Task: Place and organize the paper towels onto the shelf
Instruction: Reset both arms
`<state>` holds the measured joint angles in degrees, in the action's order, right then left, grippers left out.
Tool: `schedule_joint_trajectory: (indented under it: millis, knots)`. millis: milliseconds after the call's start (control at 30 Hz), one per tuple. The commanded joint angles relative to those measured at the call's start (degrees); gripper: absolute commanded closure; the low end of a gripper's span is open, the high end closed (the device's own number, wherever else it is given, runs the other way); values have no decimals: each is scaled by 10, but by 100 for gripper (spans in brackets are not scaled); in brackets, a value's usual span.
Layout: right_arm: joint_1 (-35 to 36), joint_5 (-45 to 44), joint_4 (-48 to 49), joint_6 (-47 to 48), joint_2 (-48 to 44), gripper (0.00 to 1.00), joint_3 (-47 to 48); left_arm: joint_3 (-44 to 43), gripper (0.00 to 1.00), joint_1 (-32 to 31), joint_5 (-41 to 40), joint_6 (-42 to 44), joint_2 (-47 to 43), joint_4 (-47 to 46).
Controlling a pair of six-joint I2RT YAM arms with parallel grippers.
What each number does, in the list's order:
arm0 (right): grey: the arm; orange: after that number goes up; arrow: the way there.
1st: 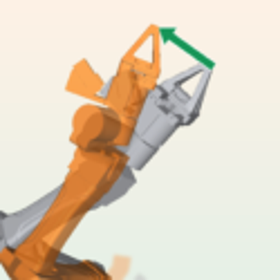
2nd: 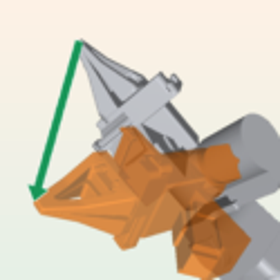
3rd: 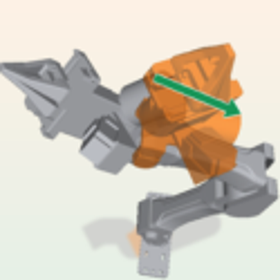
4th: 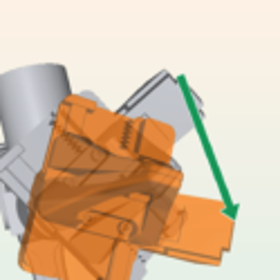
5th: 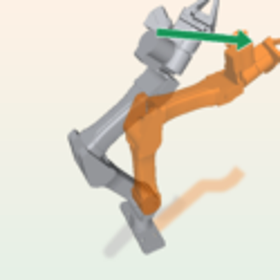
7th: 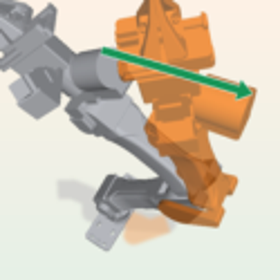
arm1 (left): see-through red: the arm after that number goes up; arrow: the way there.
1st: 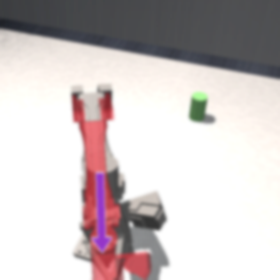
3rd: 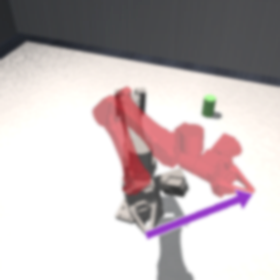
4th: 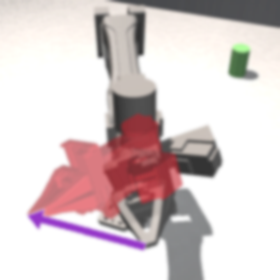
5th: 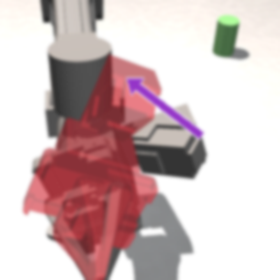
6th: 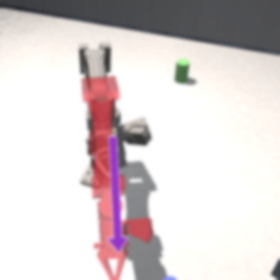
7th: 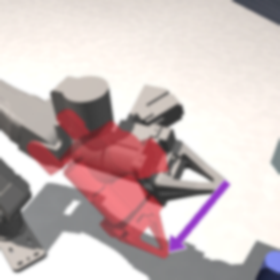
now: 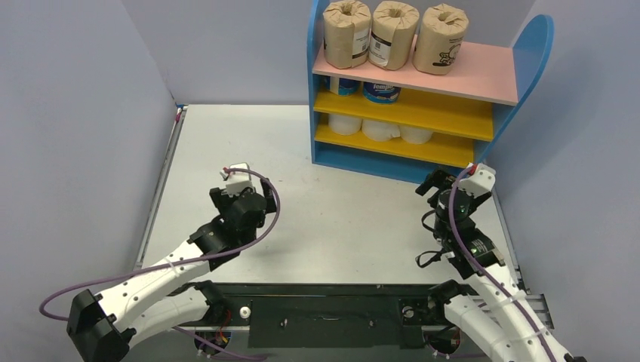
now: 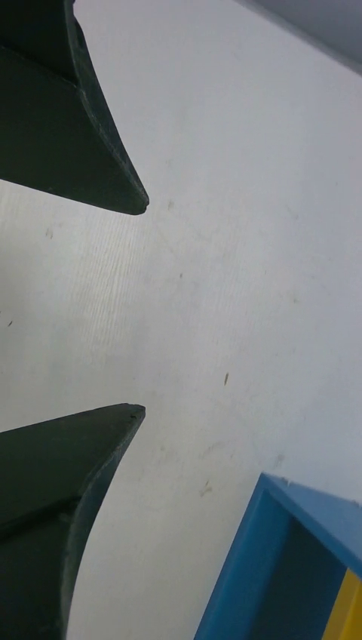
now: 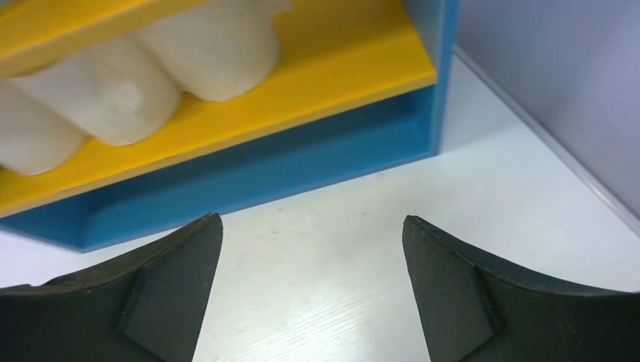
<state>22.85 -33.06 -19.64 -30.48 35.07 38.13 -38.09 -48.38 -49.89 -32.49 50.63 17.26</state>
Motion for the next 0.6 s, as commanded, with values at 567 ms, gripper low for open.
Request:
schedule_joint_trajectory:
  millis: [567]
  knots:
    - [-137, -92, 743, 213, 229, 14, -330, 160, 4, 303, 14, 185, 103, -468]
